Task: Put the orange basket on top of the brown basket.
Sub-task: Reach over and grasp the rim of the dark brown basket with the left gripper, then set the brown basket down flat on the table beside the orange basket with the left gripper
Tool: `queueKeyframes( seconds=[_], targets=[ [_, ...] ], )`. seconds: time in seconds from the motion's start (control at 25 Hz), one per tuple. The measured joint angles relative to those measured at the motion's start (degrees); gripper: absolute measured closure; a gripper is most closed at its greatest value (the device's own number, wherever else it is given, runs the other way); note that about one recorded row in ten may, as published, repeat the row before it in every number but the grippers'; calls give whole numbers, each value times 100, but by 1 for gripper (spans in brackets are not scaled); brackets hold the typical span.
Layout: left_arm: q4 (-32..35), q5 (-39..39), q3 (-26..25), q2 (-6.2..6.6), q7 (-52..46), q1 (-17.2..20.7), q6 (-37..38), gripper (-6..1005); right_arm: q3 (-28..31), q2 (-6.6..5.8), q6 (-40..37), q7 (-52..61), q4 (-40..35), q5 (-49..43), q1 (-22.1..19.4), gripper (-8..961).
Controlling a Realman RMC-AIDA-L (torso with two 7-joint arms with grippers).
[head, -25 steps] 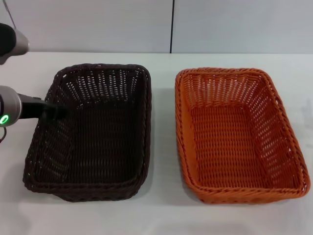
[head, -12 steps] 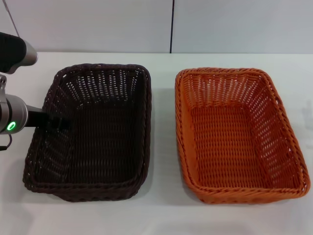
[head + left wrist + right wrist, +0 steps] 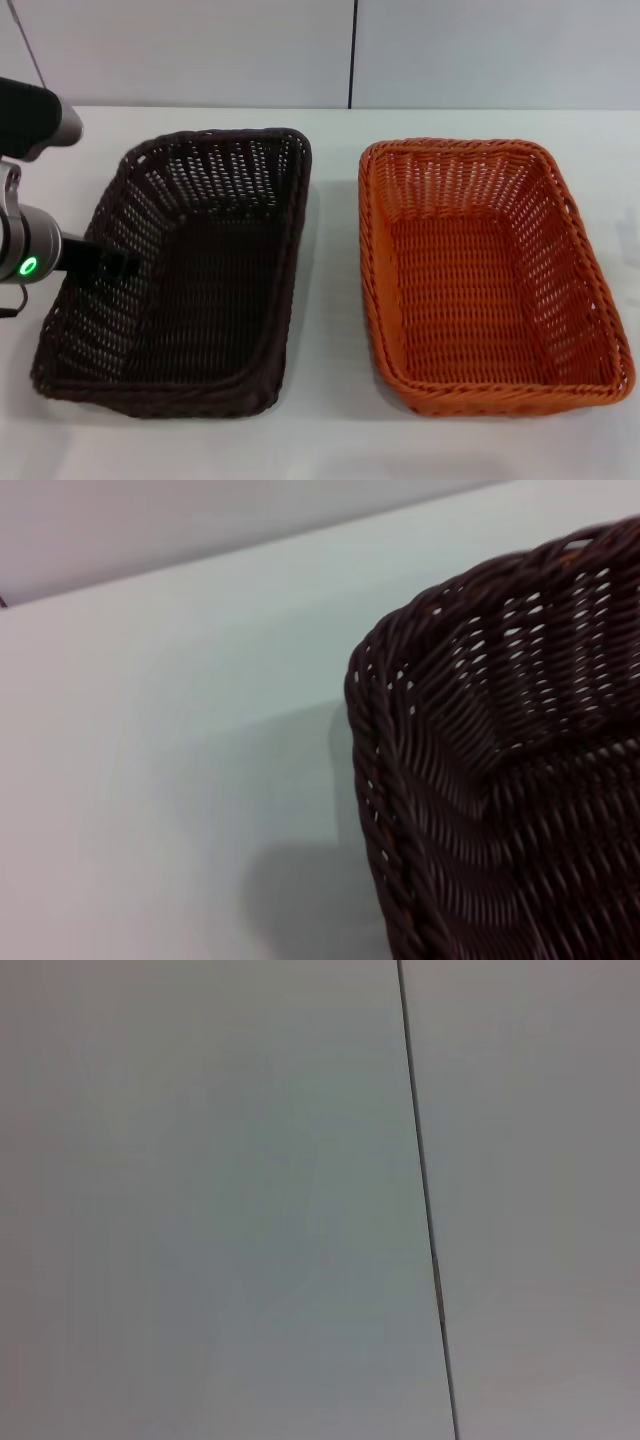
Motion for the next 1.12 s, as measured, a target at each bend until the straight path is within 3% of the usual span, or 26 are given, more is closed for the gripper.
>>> queueKeyframes(
  seconds=[0.08,0.72,0.92,0.96,1.12],
  targets=[
    [20,2,1,0,2,-12,-24,504,0,-3,0,0,-1,-4,3,210],
    [-527,-21,-102,-4,735,75,-205,624,0,-5,23,0,-10,-15,-44,211],
    [-617,-488,-513,-3,1795,-75,-537,661,-1,-5,36,0,-29,-15,-50,211],
    [-735,-777,-840,-4,2464,-171,-801,667,-1,-5,41,0,-39,-15,-52,211],
    [-839,-971,-1356,1,3356,-401,-1264,692,0,1,43,0,-60,-14,-56,211]
  ],
)
